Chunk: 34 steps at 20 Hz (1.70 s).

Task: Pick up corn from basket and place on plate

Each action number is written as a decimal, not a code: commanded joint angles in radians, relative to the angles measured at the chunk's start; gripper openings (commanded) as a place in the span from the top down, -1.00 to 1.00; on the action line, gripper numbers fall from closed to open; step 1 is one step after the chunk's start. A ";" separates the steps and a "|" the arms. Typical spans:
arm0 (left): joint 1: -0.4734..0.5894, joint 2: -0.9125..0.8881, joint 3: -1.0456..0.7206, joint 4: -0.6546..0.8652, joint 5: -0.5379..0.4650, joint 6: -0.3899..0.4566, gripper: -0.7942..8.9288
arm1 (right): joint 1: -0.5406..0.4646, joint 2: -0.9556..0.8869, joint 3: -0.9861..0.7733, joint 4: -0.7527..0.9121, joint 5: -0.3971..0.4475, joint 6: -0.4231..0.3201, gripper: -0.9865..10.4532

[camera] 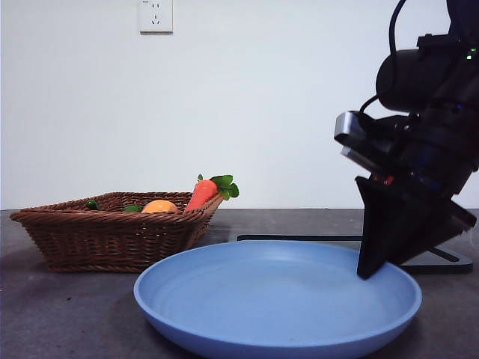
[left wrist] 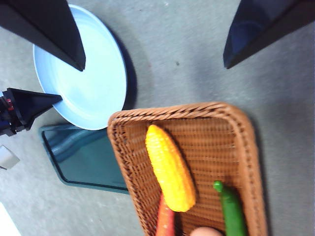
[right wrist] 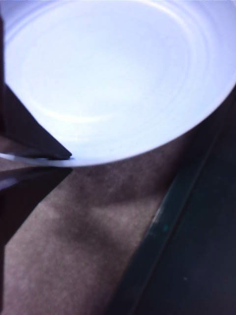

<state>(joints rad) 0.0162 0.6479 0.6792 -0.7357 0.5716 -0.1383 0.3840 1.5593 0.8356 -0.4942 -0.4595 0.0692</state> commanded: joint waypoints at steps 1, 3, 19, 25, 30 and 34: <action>-0.027 0.060 0.064 0.034 -0.020 -0.005 -0.10 | 0.000 -0.057 0.038 -0.029 0.004 0.006 0.82; -0.063 0.131 0.116 0.049 -0.059 -0.007 -0.10 | -0.002 -0.113 0.067 -0.074 0.004 0.006 0.82; -0.432 0.948 0.620 0.104 -0.495 -0.033 -0.10 | -0.126 -0.606 0.113 -0.351 0.018 0.010 0.82; -0.468 1.154 0.686 0.120 -0.525 -0.047 -0.10 | -0.139 -0.645 0.113 -0.370 0.023 0.010 0.82; -0.477 1.240 0.686 0.142 -0.541 -0.065 -0.10 | -0.139 -0.645 0.113 -0.370 0.023 0.009 0.82; -0.477 1.260 0.686 0.148 -0.550 -0.069 -0.05 | -0.139 -0.645 0.113 -0.370 0.024 0.005 0.82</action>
<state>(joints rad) -0.4549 1.8915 1.3399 -0.5972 0.0242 -0.2012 0.2420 0.9104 0.9257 -0.8730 -0.4305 0.0719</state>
